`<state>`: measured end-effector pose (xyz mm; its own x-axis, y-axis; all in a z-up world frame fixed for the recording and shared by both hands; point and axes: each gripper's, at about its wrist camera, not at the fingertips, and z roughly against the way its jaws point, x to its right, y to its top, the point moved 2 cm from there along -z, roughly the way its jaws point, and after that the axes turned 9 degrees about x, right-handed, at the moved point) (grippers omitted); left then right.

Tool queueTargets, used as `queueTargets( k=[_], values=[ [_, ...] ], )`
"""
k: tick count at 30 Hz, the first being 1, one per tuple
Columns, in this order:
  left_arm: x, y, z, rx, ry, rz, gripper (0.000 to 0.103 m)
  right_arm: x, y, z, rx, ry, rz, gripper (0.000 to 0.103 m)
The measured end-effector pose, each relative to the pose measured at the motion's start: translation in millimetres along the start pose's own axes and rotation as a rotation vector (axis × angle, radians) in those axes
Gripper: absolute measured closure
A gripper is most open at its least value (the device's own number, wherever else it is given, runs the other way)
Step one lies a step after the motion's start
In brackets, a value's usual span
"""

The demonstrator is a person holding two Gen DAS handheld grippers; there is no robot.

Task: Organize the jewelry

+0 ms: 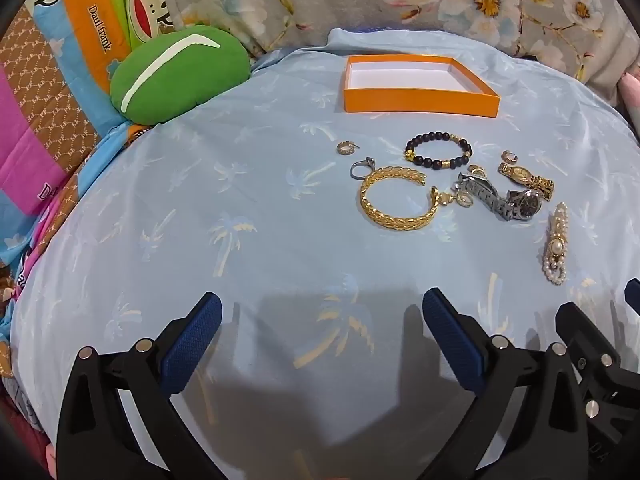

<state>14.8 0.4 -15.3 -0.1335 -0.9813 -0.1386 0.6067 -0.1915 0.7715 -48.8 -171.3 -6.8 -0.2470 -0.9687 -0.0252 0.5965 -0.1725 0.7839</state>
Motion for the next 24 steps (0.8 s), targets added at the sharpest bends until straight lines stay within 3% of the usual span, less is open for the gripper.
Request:
queueTargets(
  k=[4, 8, 24],
  values=[
    [-6.0, 1.6, 12.8, 0.045, 0.026, -0.006, 0.005, 1.1, 0.1, 0.6, 0.003, -0.002, -0.002, 0.01],
    [7.3, 5.2, 14.2, 0.029, 0.072, -0.031, 0.005, -0.6, 0.5, 0.1, 0.005, -0.005, 0.001, 0.01],
    [1.5, 2.7, 12.7, 0.034, 0.074, -0.033, 0.005, -0.3, 1.3, 4.2, 0.023, 0.001, -0.005, 0.01]
  ],
)
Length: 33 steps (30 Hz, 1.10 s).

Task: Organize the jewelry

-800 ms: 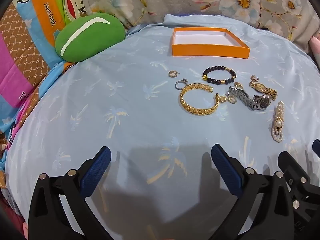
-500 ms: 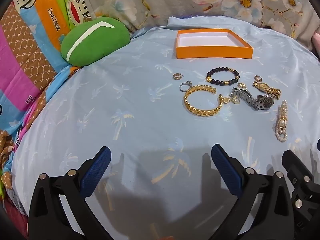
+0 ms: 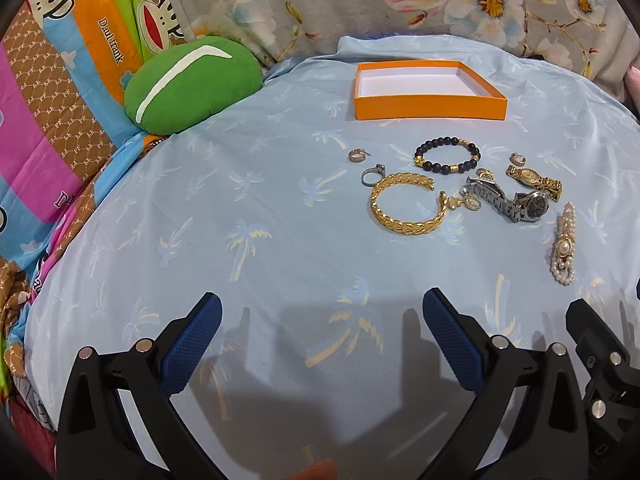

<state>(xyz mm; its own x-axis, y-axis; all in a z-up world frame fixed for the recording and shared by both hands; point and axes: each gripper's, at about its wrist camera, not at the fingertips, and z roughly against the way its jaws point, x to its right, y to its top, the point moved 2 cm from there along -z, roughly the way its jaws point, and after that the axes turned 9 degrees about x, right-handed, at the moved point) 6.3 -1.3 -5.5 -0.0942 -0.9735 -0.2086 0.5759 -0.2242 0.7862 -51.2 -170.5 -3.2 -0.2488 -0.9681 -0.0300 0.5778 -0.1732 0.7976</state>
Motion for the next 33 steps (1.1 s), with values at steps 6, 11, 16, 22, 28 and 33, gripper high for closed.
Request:
queueTargets(
  k=[6, 11, 16, 22, 28, 33],
  values=[
    [0.0, 0.5, -1.0, -0.002, -0.005, 0.003, 0.005, 0.3, 0.0, 0.3, 0.001, -0.001, 0.001, 0.01],
    [0.9, 0.4, -3.8, -0.007, -0.015, 0.008, 0.005, 0.0, 0.2, 0.5, 0.001, -0.001, 0.001, 0.01],
    [1.1, -0.2, -4.9, -0.008, -0.019, 0.009, 0.005, -0.2, 0.0, 0.6, 0.001, -0.001, 0.001, 0.01],
    [1.3, -0.2, -5.4, -0.008, -0.02, 0.01, 0.005, -0.5, -0.1, 0.5, 0.002, -0.001, 0.001, 0.01],
    [1.5, -0.5, -4.9, -0.007, -0.019, 0.01, 0.005, -0.8, 0.2, 0.8, 0.003, -0.001, 0.001, 0.01],
    [1.8, -0.6, -5.1, -0.006, -0.019, 0.01, 0.005, -0.6, 0.3, 0.9, 0.003, -0.001, 0.001, 0.01]
  ],
)
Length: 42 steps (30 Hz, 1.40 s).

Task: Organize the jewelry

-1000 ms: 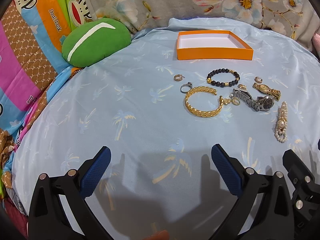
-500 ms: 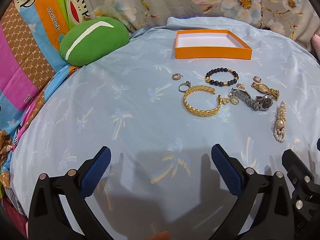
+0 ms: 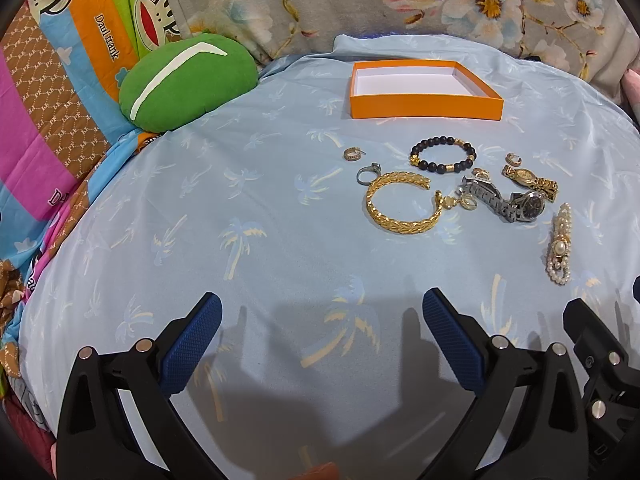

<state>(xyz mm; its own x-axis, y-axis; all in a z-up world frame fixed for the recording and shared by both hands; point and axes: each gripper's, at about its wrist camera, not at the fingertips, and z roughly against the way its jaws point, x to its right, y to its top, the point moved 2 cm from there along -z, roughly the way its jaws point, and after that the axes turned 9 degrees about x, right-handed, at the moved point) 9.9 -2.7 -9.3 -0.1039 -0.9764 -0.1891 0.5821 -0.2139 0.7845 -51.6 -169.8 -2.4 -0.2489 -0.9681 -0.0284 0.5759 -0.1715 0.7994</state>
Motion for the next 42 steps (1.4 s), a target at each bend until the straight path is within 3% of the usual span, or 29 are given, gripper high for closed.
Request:
queueTargets(
  k=[42],
  values=[
    [5.3, 1.0, -0.5, 0.002, -0.004, 0.003, 0.005, 1.0, 0.2, 0.0, 0.001, 0.0, 0.0, 0.01]
  ],
)
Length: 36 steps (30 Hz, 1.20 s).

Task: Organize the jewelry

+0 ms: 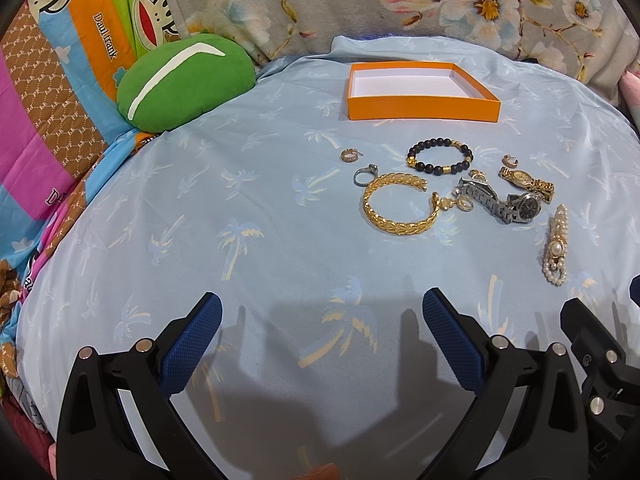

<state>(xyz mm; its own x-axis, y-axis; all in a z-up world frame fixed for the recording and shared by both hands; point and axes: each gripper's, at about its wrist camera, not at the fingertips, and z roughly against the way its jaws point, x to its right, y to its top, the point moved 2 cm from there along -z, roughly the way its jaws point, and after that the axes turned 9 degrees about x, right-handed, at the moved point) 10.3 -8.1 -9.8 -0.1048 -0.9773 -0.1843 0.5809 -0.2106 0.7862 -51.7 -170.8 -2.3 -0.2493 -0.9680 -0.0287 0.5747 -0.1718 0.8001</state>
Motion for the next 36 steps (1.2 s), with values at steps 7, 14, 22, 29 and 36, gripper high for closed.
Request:
queueTargets(
  k=[7, 14, 22, 29, 36],
  values=[
    [0.8, 0.4, 0.0, 0.002, 0.0, 0.002, 0.005, 0.4, 0.0, -0.2, 0.0, 0.0, 0.0, 0.01],
    [2.5, 1.2, -0.3, 0.001, -0.003, 0.004, 0.005, 1.6, 1.7, -0.2, -0.008, -0.001, -0.011, 0.01],
    [-0.4, 2.6, -3.5, -0.01, -0.032, 0.046, 0.005, 3.8, 7.4, -11.3, -0.012, -0.009, -0.037, 0.011],
    [-21.3, 4.4, -6.7, 0.01, -0.088, 0.156, 0.005, 0.0, 19.7, -29.7, -0.023, 0.001, -0.054, 0.025],
    [-36.9, 4.5, -16.5, -0.003, -0.132, 0.2, 0.005, -7.4, 24.3, -48.1, -0.066, 0.015, -0.061, 0.047]
  ],
)
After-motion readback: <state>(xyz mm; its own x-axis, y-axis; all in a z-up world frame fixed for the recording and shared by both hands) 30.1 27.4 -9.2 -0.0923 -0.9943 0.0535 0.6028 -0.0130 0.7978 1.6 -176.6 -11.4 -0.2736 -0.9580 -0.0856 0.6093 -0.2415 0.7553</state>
